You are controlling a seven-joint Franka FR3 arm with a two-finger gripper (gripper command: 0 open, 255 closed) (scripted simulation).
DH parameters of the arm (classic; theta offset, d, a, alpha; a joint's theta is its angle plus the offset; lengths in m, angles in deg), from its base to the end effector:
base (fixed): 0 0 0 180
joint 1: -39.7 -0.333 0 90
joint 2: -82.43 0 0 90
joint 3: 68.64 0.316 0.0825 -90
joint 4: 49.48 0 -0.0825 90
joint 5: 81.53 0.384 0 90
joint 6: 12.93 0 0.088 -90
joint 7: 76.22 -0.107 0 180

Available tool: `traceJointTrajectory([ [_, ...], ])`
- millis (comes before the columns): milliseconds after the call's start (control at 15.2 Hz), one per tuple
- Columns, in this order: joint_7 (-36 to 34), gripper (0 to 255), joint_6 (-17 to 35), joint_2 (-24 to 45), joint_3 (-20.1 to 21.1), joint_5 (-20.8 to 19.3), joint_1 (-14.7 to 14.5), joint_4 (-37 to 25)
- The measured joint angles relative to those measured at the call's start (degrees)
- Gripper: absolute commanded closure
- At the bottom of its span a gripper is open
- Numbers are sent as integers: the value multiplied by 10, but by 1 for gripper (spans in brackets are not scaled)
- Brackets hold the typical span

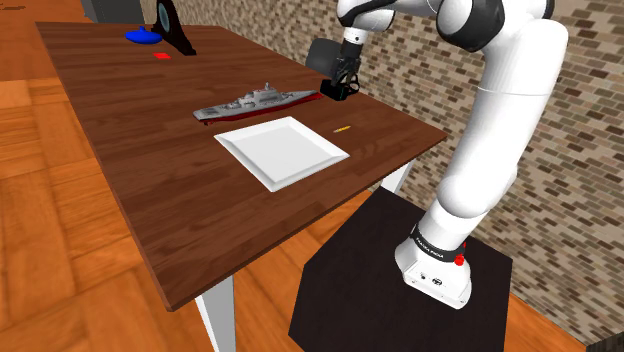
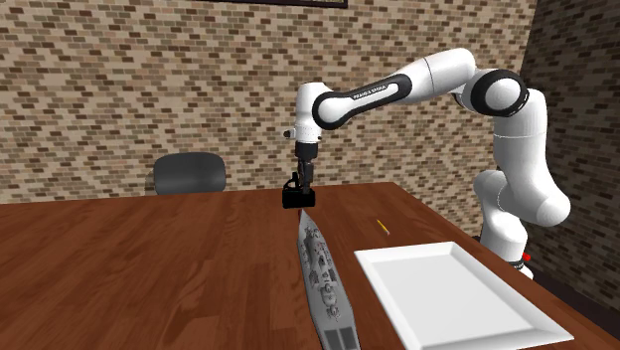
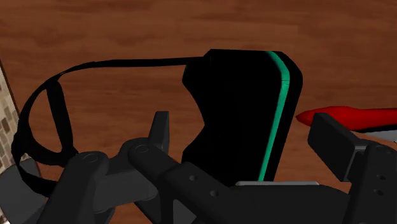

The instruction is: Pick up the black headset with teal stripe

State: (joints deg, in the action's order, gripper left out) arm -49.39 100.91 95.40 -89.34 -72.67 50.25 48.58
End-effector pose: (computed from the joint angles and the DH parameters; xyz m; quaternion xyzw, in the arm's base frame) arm 0.5525 -0.3052 0.4675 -0.9970 0.0620 -0.0440 0.0123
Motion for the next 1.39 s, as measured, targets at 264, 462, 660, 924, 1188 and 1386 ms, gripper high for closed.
traceJointTrajectory([
  [264,3,255,18,2,0,2,0,15],
  [462,3,255,19,3,0,2,0,16],
  [660,3,255,19,2,0,2,0,16],
  [924,3,255,16,2,0,2,0,14],
  [1188,0,255,-9,-3,-1,-1,1,-6],
  [1386,-3,255,-31,-5,-1,-3,1,-26],
])
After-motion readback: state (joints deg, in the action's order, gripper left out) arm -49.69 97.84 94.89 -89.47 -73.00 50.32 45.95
